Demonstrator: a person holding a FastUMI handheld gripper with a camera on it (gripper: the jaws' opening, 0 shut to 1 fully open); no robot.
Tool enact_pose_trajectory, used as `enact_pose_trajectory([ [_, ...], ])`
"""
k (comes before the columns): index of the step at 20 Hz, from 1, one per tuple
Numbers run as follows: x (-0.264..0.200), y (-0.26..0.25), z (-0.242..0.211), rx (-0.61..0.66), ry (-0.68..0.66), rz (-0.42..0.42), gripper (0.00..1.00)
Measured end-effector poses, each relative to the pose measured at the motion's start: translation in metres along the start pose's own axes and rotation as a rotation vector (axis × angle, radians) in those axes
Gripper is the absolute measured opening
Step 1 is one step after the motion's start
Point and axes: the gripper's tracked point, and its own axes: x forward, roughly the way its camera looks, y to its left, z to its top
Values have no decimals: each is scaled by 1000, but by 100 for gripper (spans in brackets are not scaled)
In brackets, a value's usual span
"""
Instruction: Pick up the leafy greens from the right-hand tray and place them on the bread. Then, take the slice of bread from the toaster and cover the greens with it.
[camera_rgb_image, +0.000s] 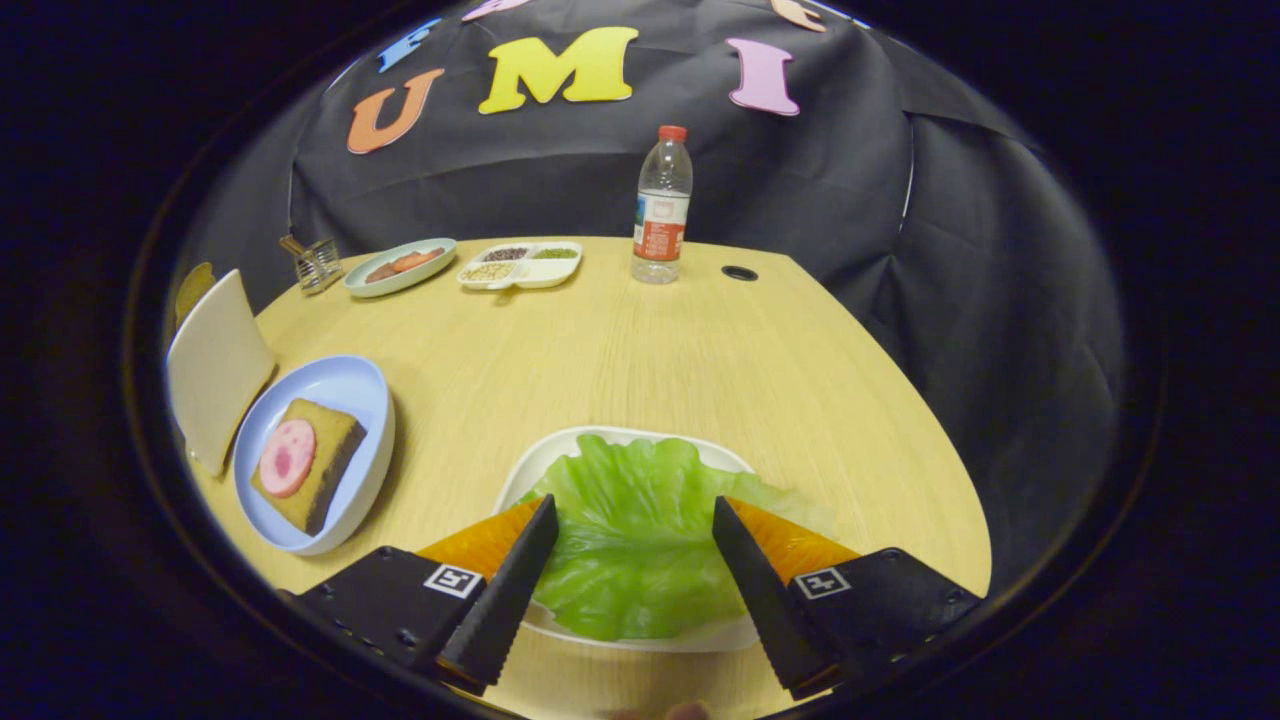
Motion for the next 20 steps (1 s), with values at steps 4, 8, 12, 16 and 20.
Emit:
enact_pose_trajectory([
  [4, 1, 7, -2, 24, 0, 63, 76],
  [8, 6, 7, -1, 43, -20, 84, 43],
  [12, 2, 6, 1, 94, -43, 98, 1],
  [16, -7, 5, 9, 130, -87, 93, 0],
  [20, -32, 2, 33, 144, -181, 70, 0],
])
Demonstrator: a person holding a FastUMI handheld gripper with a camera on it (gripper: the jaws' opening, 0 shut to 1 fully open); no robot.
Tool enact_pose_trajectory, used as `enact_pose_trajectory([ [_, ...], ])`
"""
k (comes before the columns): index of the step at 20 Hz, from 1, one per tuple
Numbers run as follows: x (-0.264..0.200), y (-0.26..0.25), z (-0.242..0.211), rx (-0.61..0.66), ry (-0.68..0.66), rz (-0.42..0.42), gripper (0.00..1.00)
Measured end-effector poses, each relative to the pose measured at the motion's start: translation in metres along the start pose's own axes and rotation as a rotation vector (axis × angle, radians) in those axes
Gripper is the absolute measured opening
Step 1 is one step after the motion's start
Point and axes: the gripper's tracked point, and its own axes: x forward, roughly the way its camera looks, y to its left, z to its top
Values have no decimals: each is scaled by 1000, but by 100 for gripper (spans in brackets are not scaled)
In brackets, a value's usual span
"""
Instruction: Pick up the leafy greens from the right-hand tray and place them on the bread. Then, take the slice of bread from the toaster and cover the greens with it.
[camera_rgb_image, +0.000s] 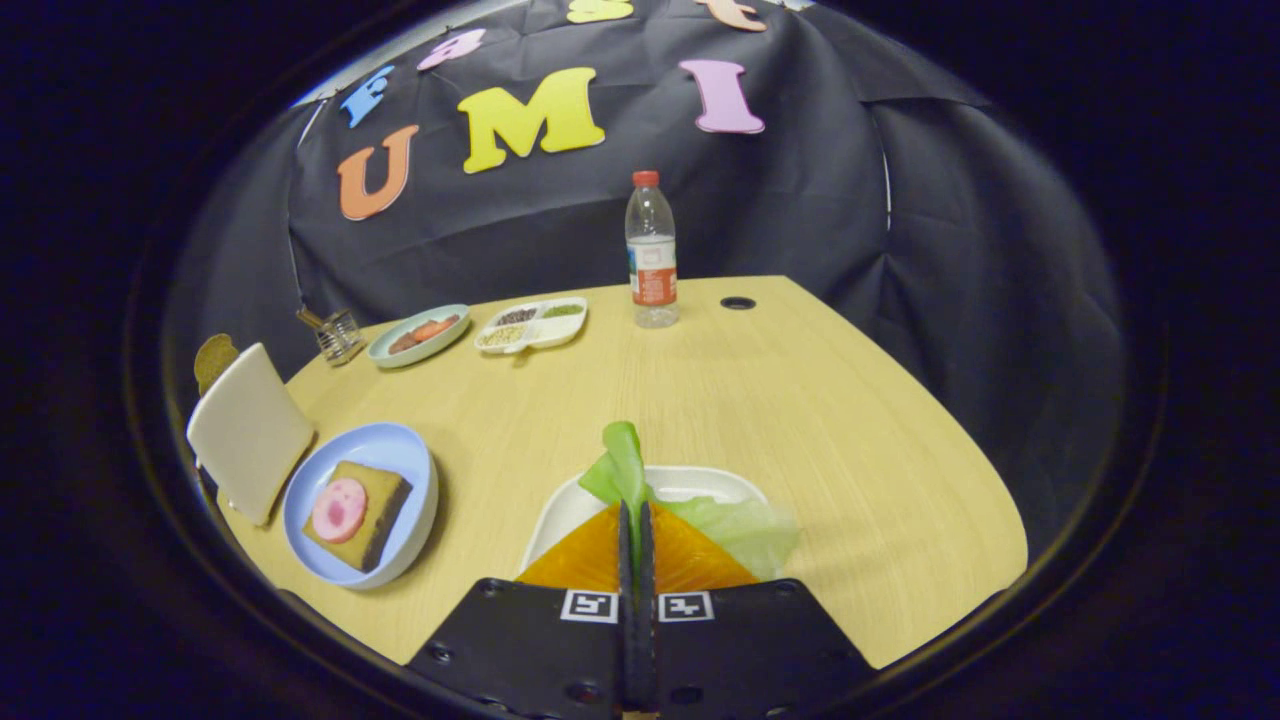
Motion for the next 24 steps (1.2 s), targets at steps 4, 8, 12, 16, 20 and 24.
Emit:
enact_pose_trajectory([
  [4, -22, 11, 24, 26, -73, 10, 0],
  [8, -42, 44, 43, -5, -122, 32, 0],
  [12, -61, 99, 54, -20, -150, 97, 0],
  [16, -66, 158, 52, -71, -154, 137, 0],
  [20, -51, 190, 36, -125, -129, 93, 0],
  [24, -36, 201, 23, -159, -112, 22, 0],
])
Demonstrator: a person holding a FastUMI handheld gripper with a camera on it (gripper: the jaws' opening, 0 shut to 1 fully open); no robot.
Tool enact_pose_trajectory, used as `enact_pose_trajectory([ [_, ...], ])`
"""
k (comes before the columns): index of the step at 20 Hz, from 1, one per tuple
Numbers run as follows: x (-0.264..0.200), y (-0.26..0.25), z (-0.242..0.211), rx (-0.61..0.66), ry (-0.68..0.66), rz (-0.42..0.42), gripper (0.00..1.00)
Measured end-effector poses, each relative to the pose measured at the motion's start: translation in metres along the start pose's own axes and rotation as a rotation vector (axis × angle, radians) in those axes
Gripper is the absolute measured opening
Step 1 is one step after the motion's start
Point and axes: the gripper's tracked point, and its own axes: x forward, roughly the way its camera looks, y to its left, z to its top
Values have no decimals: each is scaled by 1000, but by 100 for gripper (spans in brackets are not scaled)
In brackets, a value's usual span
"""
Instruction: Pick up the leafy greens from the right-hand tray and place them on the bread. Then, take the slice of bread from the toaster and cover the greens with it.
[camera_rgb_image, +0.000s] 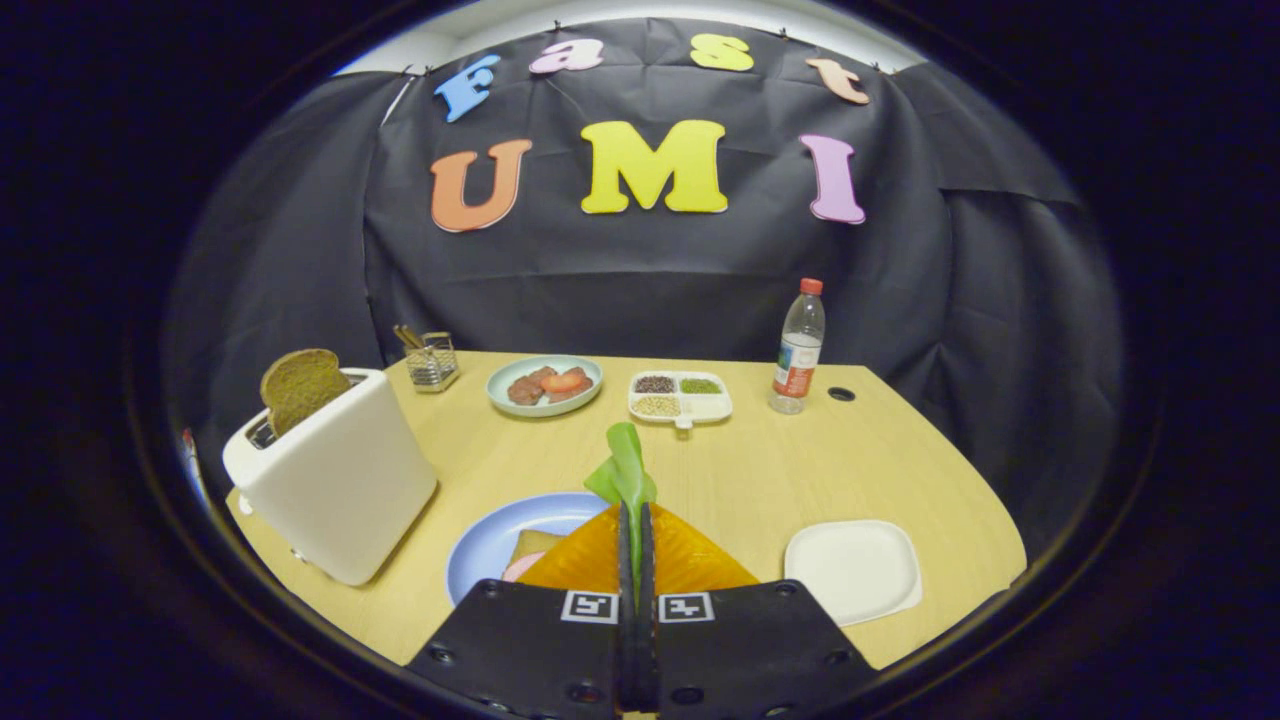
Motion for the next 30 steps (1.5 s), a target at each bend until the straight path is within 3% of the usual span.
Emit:
enact_pose_trajectory([
  [4, 8, 10, -11, -27, 18, -53, 0],
  [12, 10, 70, -26, 89, 58, 71, 1],
  [14, 12, 81, -31, 121, 76, 98, 6],
  [18, 16, 93, -31, 139, 73, 117, 19],
  [25, 19, 92, -35, 131, 53, 84, 68],
  [30, -2, 76, -9, 124, -66, 41, 87],
])
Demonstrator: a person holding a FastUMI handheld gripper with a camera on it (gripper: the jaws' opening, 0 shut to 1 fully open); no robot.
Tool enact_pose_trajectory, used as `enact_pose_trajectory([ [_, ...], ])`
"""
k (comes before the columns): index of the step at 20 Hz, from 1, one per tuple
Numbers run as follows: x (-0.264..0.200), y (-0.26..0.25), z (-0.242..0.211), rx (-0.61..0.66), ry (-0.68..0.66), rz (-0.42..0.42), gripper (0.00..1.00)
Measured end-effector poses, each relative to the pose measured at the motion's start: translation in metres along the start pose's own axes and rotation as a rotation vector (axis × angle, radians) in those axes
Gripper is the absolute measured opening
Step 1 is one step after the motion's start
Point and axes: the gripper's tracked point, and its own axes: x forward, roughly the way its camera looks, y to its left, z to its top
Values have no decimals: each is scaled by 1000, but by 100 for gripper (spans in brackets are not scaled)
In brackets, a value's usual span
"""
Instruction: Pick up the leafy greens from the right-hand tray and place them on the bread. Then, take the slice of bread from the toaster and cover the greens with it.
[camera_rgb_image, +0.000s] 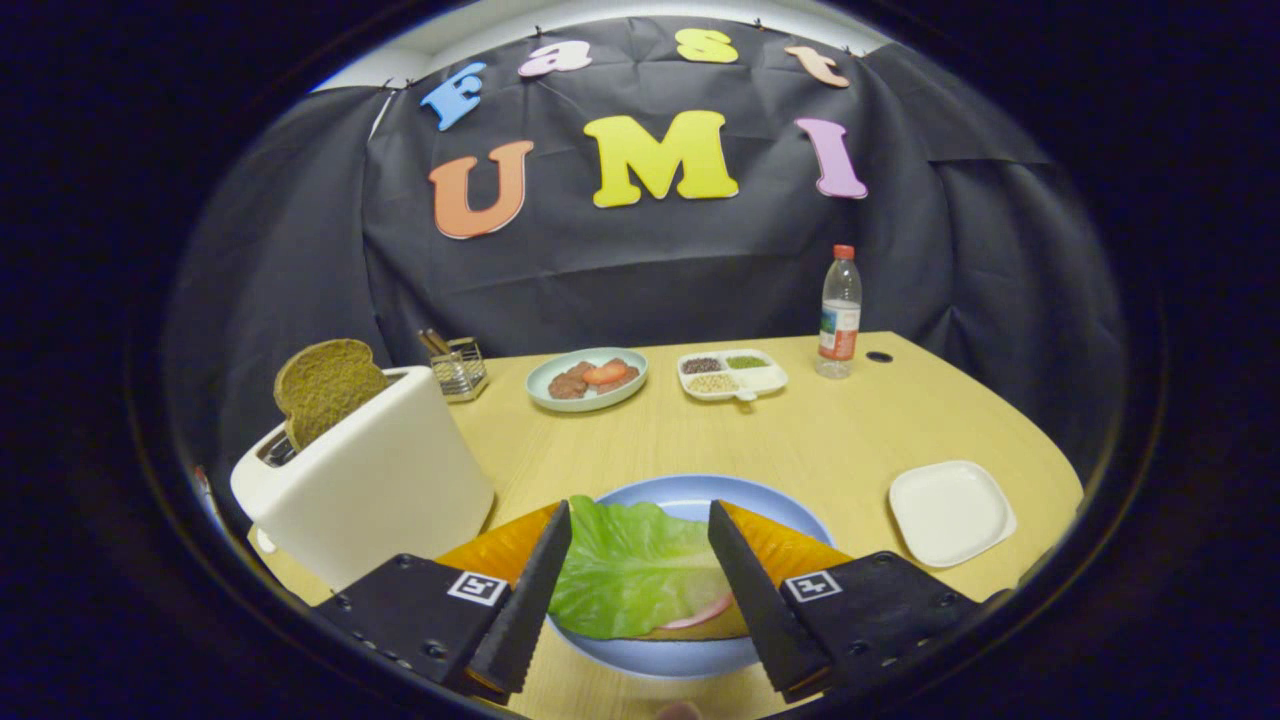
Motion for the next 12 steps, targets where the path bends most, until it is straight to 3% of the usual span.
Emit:
enact_pose_trajectory([
  [3, -24, -7, 29, 1, -99, -34, 97],
  [7, -62, 0, 63, -8, -184, -56, 96],
  [12, -100, 50, 102, -39, -250, -3, 96],
])
